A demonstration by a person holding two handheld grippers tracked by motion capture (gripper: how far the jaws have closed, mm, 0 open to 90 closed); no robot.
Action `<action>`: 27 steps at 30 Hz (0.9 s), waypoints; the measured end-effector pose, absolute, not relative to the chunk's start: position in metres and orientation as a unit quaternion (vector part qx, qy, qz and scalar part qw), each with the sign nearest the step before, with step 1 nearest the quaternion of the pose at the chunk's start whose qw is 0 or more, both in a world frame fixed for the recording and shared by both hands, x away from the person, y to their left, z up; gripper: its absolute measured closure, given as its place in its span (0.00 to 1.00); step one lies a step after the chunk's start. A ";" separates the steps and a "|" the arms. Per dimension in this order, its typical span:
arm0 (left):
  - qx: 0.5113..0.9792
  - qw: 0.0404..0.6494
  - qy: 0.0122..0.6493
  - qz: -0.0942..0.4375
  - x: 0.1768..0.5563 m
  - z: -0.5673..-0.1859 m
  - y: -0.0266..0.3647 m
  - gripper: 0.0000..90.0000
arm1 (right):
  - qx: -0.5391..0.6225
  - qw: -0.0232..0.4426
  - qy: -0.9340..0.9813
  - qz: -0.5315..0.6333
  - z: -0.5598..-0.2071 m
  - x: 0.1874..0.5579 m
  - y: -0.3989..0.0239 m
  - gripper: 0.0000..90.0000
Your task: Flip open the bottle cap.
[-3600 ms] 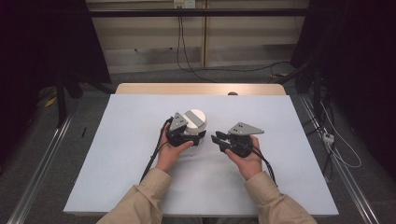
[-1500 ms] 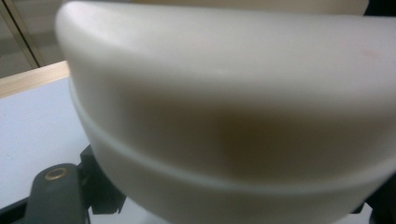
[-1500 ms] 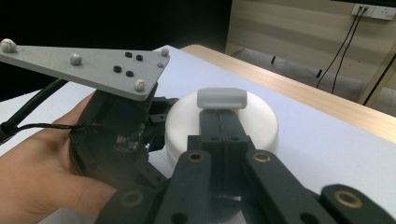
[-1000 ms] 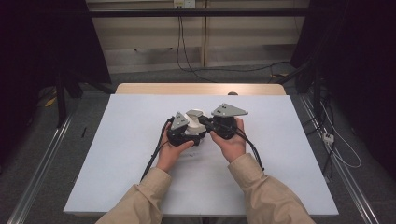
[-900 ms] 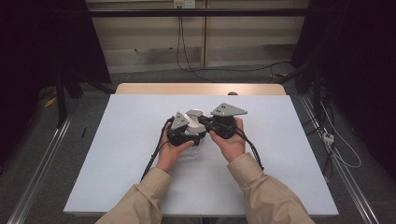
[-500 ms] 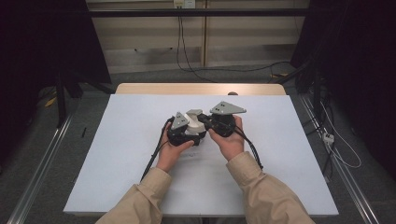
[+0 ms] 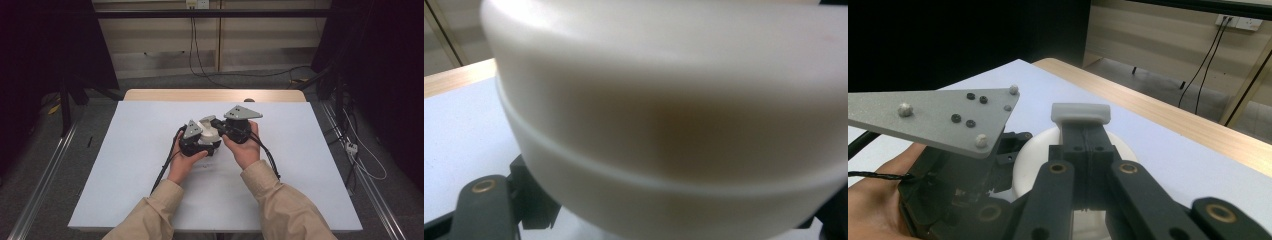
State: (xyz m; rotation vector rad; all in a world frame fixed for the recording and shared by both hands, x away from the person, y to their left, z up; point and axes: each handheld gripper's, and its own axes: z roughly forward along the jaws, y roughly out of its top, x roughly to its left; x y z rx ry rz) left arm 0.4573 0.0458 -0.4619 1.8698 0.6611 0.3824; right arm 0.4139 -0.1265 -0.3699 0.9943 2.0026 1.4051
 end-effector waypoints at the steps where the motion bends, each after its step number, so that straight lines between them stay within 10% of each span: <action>1: 0.784 0.532 0.277 0.160 0.457 -0.462 0.046 0.21 | 0.364 0.248 0.735 0.515 -0.369 0.414 -0.126 1.00; 27: 0.785 0.530 0.278 0.159 0.457 -0.462 0.045 0.21 | 0.357 0.259 0.737 0.512 -0.364 0.425 -0.117 1.00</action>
